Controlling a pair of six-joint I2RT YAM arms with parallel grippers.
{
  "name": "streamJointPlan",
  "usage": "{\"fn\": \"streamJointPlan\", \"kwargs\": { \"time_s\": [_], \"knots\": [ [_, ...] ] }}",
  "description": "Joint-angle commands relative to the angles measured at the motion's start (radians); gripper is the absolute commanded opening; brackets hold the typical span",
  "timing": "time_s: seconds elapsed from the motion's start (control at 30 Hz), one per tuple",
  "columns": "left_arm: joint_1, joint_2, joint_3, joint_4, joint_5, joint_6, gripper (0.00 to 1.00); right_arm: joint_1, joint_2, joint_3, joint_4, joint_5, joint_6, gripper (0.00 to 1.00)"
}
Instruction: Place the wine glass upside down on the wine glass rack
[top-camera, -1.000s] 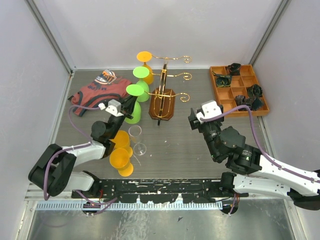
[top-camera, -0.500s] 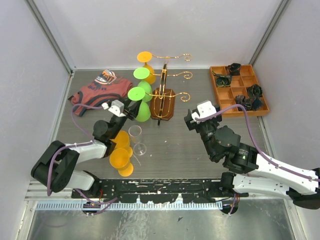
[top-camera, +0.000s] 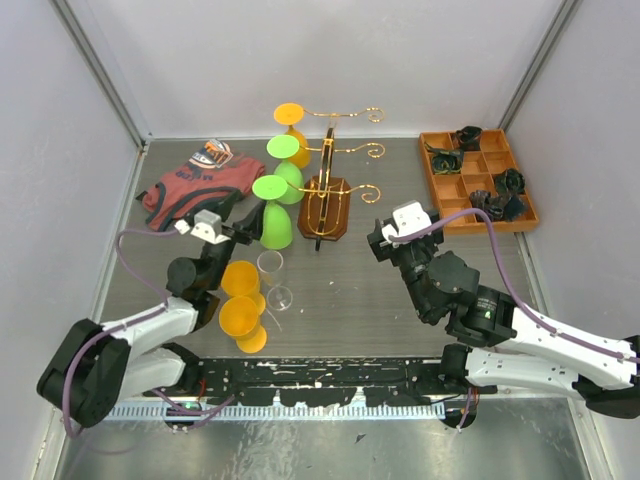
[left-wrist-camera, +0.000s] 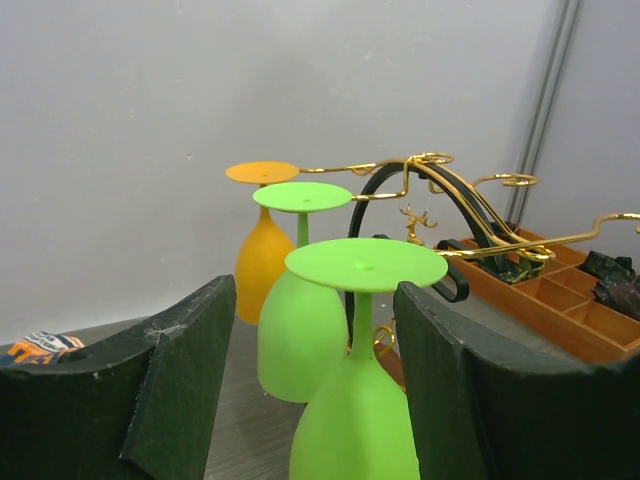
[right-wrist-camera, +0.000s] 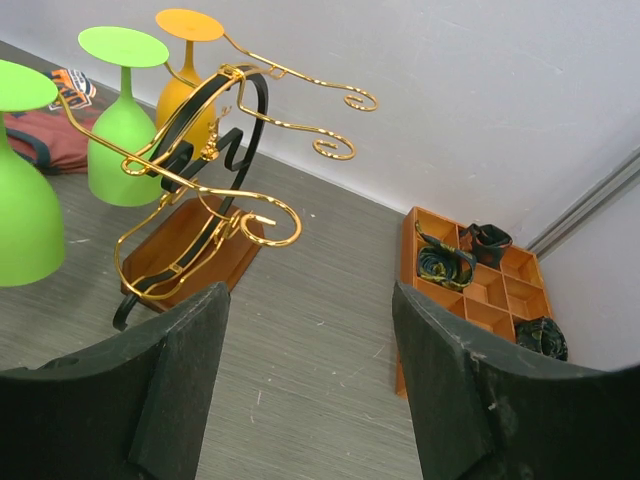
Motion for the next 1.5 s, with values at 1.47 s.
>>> {"fn": "streamJointPlan", "kwargs": {
  "time_s": [1.47],
  "knots": [
    [0.003,-0.442,0.656,-1.961,0.111,-0.240,0.64,0.004,0.341,0.368,-0.578,-0.222,0.783,0.74]
  ]
}}
